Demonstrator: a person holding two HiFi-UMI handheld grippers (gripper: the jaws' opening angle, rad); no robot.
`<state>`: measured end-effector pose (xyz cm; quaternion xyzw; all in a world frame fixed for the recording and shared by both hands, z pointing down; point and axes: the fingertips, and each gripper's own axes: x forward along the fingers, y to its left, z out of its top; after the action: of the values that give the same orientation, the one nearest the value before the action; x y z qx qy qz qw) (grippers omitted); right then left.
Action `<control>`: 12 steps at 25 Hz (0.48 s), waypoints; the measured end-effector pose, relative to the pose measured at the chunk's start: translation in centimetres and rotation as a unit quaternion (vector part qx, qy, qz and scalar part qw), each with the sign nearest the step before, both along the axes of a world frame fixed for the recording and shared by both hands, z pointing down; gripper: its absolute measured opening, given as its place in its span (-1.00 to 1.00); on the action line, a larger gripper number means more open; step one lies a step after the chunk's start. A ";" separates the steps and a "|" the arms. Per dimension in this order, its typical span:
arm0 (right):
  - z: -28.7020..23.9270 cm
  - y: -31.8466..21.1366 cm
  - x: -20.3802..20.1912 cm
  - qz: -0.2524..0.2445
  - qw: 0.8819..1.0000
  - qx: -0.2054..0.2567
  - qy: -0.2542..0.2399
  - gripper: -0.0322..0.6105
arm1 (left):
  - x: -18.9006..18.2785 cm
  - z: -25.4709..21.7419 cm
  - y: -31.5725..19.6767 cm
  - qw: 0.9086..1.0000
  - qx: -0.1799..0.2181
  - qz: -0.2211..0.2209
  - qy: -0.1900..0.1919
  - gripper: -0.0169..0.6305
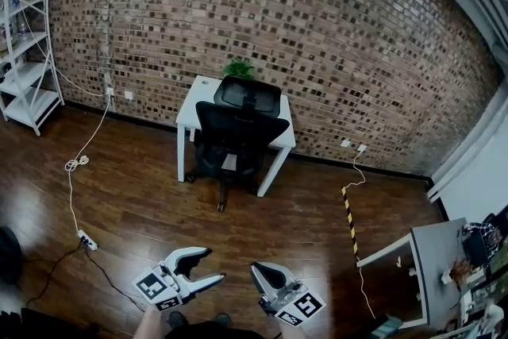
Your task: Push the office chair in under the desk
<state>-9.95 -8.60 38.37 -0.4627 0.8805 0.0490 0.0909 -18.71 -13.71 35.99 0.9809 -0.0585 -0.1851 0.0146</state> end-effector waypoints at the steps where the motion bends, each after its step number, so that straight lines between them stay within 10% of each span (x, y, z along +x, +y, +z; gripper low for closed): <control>1: -0.3 0.1 -0.1 -0.002 1.000 0.010 0.000 -0.90 | 0.0 -0.1 0.2 1.000 0.002 0.001 -0.001 0.48; 12: -1.3 1.8 -0.5 -0.002 0.999 0.039 0.001 -0.90 | 0.0 -0.5 2.2 1.000 0.010 0.007 -0.006 0.48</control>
<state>-10.42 -6.78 37.12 -0.4571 0.8788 0.0839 0.1082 -18.71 -11.56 35.46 0.9825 -0.0494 -0.1797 0.0059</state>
